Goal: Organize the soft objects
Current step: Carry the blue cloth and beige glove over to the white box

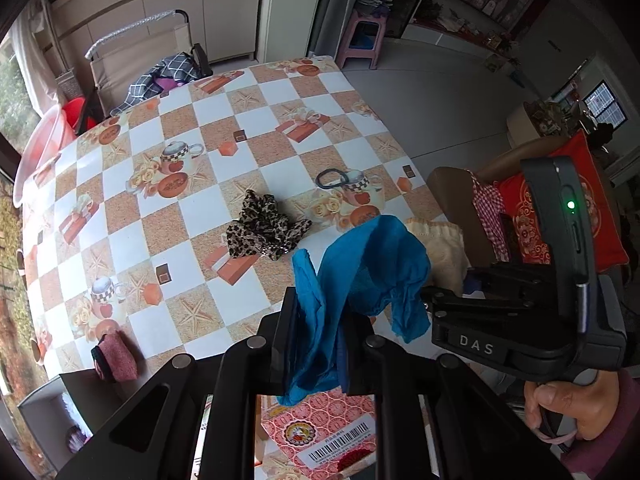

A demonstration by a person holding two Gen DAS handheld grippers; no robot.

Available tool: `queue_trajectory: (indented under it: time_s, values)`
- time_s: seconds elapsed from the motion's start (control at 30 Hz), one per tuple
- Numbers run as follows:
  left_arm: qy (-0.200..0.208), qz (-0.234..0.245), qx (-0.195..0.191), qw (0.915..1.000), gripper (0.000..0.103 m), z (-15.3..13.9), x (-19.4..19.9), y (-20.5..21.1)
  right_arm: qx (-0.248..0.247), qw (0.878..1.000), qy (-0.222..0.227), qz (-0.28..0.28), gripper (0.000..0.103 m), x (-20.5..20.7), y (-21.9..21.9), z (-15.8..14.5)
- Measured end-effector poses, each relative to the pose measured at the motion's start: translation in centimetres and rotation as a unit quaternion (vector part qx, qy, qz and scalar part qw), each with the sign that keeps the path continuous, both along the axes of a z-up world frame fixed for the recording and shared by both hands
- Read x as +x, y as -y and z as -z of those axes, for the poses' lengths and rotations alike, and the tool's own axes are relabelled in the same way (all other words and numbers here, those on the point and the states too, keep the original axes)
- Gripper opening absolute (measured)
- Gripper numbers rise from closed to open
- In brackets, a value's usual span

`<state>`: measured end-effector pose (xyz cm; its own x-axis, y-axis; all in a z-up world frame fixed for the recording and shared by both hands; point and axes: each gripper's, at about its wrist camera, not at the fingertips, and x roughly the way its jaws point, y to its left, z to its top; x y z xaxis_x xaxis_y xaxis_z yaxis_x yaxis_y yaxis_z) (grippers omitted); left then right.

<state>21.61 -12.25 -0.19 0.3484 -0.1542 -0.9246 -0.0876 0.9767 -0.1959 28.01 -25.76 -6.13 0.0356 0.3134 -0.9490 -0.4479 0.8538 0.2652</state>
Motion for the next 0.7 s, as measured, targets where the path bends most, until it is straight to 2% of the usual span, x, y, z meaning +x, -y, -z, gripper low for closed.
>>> queue_trajectory:
  time_s: [0.4,0.7]
  values:
    - [0.018,0.086,-0.013,0.9961,0.018,-1.8,-3.1,5.4,-0.012,0.999,-0.006,0.051,0.034,-3.7,5.7,-0.9]
    - [0.023,0.159,-0.026,0.9866,0.018,-2.7,-7.4,8.4,-0.026,0.997,-0.011,0.073,0.034,-7.3,8.5,-1.5]
